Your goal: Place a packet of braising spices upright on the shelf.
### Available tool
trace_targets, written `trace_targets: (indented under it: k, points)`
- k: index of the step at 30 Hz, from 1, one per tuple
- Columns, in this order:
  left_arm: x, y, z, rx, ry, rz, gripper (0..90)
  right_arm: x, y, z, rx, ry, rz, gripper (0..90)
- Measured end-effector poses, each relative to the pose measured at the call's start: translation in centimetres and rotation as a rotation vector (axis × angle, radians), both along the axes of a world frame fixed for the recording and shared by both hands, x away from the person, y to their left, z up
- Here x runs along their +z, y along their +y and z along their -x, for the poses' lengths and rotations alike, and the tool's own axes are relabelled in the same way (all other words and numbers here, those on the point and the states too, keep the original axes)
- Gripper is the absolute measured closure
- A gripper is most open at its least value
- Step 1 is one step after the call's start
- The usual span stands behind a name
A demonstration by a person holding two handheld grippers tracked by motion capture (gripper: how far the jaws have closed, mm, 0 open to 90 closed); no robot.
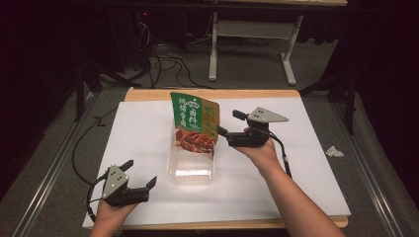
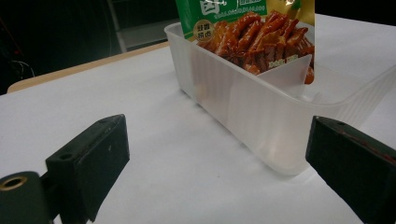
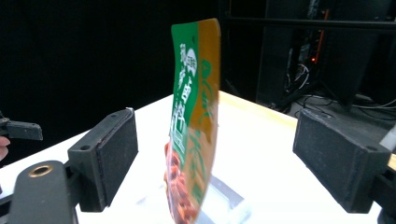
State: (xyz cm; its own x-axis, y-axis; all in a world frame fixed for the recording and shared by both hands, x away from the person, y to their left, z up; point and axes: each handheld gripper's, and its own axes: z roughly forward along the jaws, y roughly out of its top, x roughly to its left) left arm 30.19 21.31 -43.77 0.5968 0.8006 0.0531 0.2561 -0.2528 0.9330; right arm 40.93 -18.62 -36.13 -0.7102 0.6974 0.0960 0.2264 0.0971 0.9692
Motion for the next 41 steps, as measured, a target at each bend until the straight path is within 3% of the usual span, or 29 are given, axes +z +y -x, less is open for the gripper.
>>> trace_targets:
  k: [6, 13, 20, 25, 27, 29, 33, 41]
  points:
    - [-0.2, 0.0, -0.1, 0.005, 0.011, -0.007, 6.6, -0.3, -2.8, 1.7, -0.035, -0.002, 0.015, 12.7]
    - [-0.4, -0.2, -0.2, 0.004, 0.025, -0.019, 6.6, -1.8, -7.5, 4.3, -0.099, 0.019, 0.057, 11.5]
    - [-0.6, -0.5, -0.2, 0.003, 0.038, -0.029, 6.6, -3.7, -13.0, 7.8, -0.213, 0.063, 0.089, 10.6]
    - [-0.8, -0.7, -0.4, -0.001, 0.050, -0.039, 6.6, -5.9, -16.8, 11.0, -0.292, 0.057, 0.094, 9.9]
    - [-0.9, -0.8, -0.6, -0.002, 0.058, -0.041, 6.6, -7.0, -17.6, 11.7, -0.302, 0.081, 0.083, 10.4]
    - [-1.0, -0.9, -0.7, 0.008, 0.066, -0.033, 6.6, -7.2, -17.6, 11.5, -0.291, 0.101, 0.112, 9.9]
    - [-1.0, -1.1, -0.7, 0.017, 0.072, -0.035, 6.6, -7.2, -17.3, 11.1, -0.279, 0.083, 0.144, 9.5]
    - [-1.1, -1.2, -0.6, 0.011, 0.074, -0.047, 6.6, -7.3, -17.4, 11.0, -0.276, 0.100, 0.126, 8.7]
